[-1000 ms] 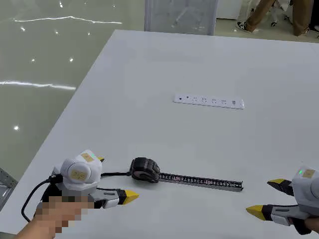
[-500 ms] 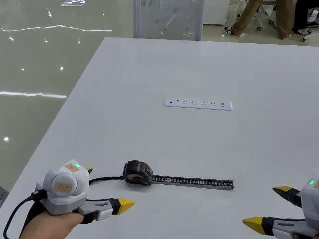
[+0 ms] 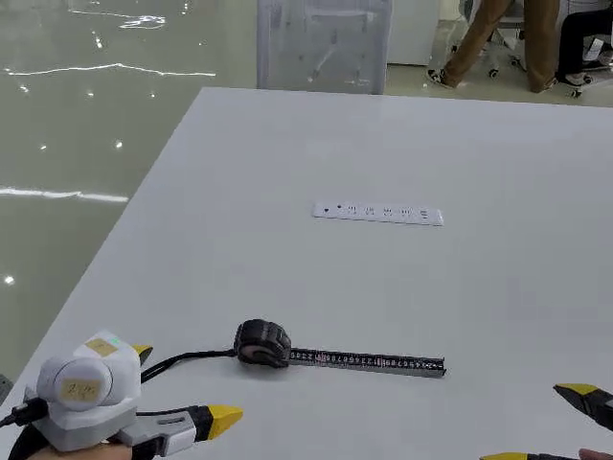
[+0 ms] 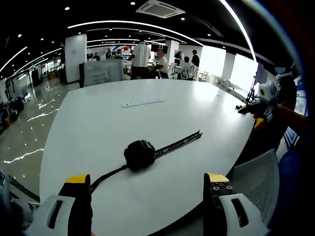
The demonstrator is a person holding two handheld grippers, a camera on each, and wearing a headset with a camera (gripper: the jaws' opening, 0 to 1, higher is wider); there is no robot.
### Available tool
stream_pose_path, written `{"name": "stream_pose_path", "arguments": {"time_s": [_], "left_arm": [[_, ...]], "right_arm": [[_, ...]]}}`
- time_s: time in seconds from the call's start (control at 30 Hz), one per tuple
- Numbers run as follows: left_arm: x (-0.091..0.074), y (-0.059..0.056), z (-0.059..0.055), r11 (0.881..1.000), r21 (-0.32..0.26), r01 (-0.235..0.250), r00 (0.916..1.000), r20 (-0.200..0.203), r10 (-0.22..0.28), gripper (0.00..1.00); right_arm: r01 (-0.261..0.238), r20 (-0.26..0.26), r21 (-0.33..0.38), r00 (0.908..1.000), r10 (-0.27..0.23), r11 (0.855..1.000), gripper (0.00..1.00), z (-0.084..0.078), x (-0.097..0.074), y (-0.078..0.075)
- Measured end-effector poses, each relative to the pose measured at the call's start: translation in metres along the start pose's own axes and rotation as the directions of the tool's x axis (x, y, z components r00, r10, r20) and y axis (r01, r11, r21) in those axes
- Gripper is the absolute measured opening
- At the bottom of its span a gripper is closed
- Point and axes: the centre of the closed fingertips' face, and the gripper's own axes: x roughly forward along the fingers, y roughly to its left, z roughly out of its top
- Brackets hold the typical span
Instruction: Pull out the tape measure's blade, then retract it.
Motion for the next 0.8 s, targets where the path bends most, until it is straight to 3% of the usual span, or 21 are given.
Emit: {"name": "stream_pose_path", "arguments": {"time_s": [0.23,0.37,0.8], "left_arm": [[-0.014,-0.006,-0.003,1.0,-0.009,-0.003,0.9998,-0.017,0.003,0.91],[-0.018,-0.012,-0.011,1.0,0.004,0.018,0.9975,-0.069,-0.017,0.95],[-0.036,-0.019,-0.003,1.0,-0.01,0.02,0.9977,-0.065,-0.021,0.96]], "right_arm": [[0.015,0.014,-0.001,0.9998,-0.015,1.0,0.89,0.005,-0.018,0.005],[0.027,0.02,-0.005,0.9994,-0.027,1.0,0.9,0.007,-0.026,0.006],[0.045,0.021,-0.008,0.9988,-0.045,0.999,0.92,0.016,-0.049,0.012]]}}
